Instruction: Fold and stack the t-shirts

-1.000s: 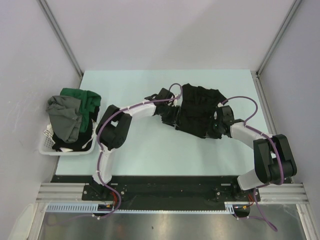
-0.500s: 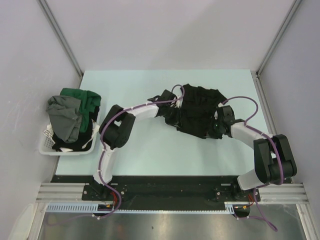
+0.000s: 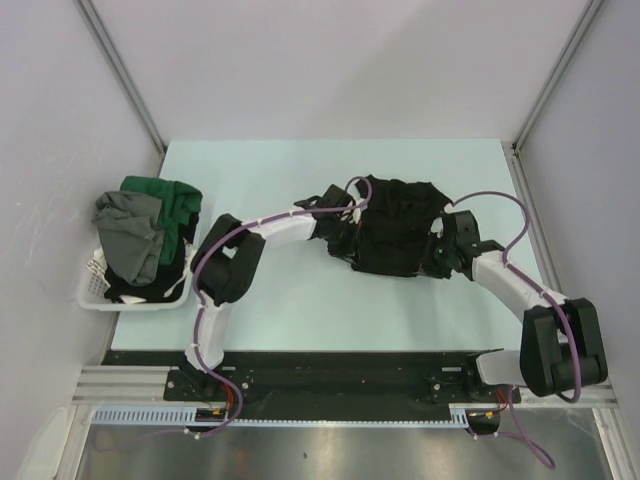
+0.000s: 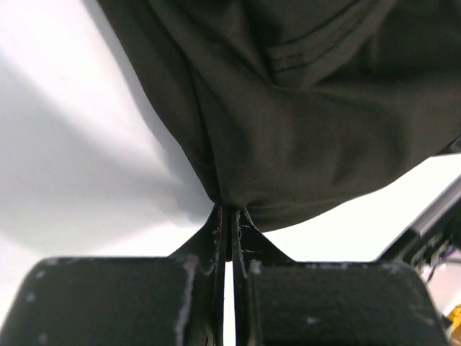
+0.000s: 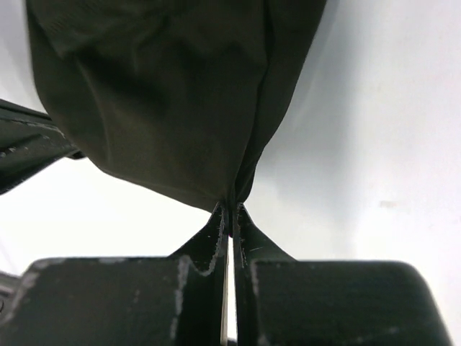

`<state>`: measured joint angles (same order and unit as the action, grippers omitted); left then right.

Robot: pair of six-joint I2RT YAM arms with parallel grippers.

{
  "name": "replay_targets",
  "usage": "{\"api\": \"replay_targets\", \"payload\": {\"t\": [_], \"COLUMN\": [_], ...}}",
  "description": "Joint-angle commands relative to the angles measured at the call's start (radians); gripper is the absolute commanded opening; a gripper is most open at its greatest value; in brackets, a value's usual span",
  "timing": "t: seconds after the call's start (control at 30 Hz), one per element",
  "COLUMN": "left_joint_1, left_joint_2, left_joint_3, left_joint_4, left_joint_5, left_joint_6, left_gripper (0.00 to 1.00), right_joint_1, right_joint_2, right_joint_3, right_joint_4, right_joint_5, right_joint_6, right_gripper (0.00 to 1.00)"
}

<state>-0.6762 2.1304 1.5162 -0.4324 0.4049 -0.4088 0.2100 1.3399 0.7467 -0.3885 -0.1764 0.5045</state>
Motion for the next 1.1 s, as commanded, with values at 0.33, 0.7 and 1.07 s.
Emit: {"api": "replay_targets", "payload": {"t": [0.33,0.7,1.07], "left_joint_1": [-0.029,0.007,0.072], "left_joint_2": [-0.331,-0.185,-0.079], "left_joint_3": [-0.139,0.217,0.374], "left_joint_4": [-0.144,-0.238,-0.226], "left_joint_5": [-0.031,-0.126,-0.147], "left_joint_6": [0.071,0.140,0.148], "left_gripper": [0.00,0.00,0.00], "right_joint_1": [0.097,0.040,-0.064], "right_joint_2": [-0.266,-0.079,0.091], "right_joint_3": [0.042,0.252,0.420], "right_joint_4": [-0.224,-0.139,-0.069], "right_joint_5": [0.066,0.107,0.114], "right_joint_6": [0.101,-0.023,-0.150], "right_gripper": [0.00,0.00,0.00]}}
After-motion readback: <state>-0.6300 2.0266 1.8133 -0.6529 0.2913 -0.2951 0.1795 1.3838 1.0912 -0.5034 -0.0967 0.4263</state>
